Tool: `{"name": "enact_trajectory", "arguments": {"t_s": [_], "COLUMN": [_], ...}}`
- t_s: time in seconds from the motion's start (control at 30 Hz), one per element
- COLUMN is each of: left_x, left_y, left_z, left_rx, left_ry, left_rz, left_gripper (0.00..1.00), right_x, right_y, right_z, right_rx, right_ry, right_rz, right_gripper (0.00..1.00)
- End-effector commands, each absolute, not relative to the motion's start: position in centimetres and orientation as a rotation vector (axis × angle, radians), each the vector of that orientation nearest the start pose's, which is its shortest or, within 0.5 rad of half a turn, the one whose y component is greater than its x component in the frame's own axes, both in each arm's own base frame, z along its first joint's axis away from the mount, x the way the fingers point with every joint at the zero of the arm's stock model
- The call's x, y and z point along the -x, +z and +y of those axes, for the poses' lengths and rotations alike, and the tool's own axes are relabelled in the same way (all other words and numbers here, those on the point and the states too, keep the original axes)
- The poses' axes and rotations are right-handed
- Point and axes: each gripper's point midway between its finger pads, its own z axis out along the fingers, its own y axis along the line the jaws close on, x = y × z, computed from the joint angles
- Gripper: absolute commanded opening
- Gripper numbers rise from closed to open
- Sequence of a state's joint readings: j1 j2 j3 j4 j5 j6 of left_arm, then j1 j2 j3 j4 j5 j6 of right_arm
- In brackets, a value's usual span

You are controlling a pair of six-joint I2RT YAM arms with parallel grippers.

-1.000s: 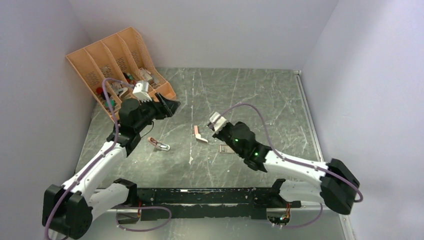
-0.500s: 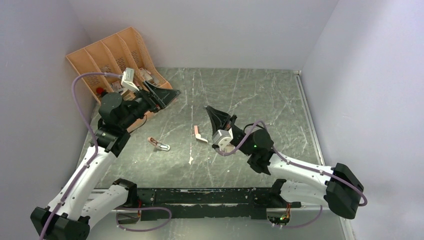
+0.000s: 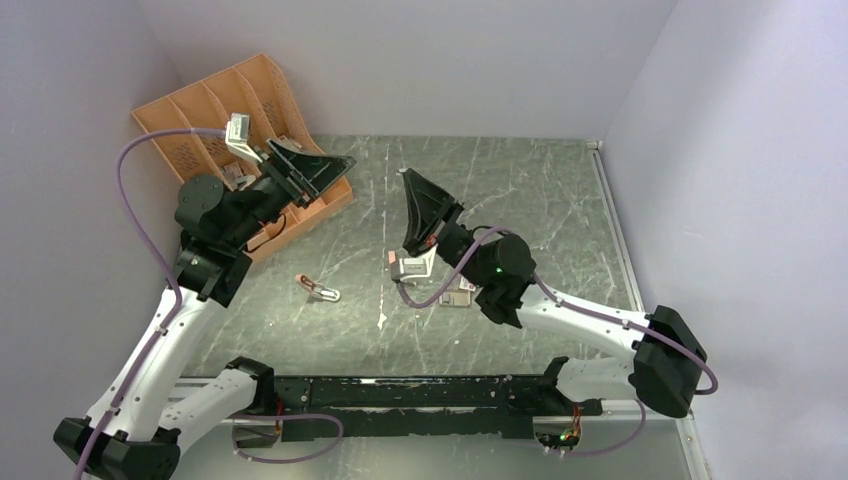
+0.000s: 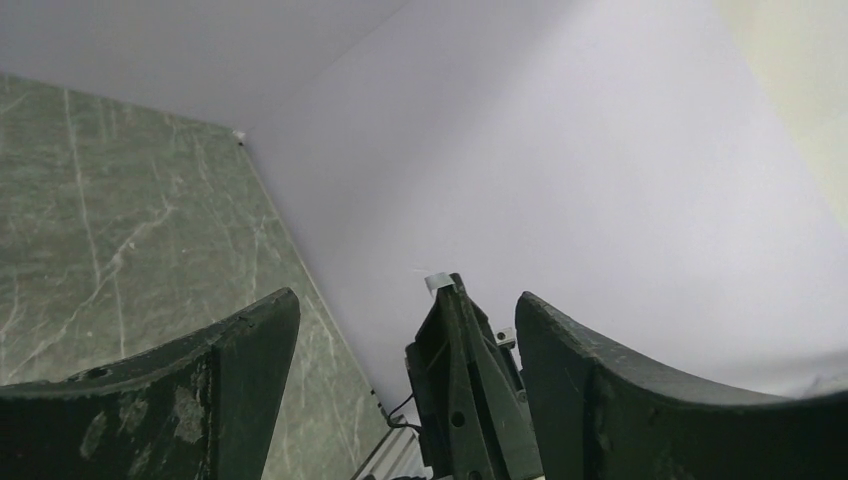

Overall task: Load the staples into the stapler
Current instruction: Pick up the stapler.

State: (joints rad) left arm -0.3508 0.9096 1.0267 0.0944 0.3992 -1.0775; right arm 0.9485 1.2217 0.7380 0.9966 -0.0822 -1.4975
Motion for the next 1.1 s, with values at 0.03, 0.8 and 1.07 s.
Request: {"name": "enact_trajectory", "arguments": {"t_s": [0.03,0.8,1.07], "left_x": [-25.6,-23.8,-23.8], "left_y": [46.6,51.3,50.9], "left_z": [-21.2,-22.0,-22.2], "left_rx": [0.104,-0.135,-0.128], "left_ry": [-1.487,-1.491,-1.528], "left_rz": [1.464,1.297,1.302], "left_gripper": [0.81,0.74,0.70], "right_x": [-24.2,-23.6,-23.8], "right_y": [46.8,50.8,50.4], "right_z": [31.2,35.7,36.1], "right_rx": [0.985,0.952,0.951], "right_ry": [-0.647,-0.744,-0.739], "right_rz": [0.105,-0.095,-0.096], "right_gripper": [0.00,0.00,0.00]}}
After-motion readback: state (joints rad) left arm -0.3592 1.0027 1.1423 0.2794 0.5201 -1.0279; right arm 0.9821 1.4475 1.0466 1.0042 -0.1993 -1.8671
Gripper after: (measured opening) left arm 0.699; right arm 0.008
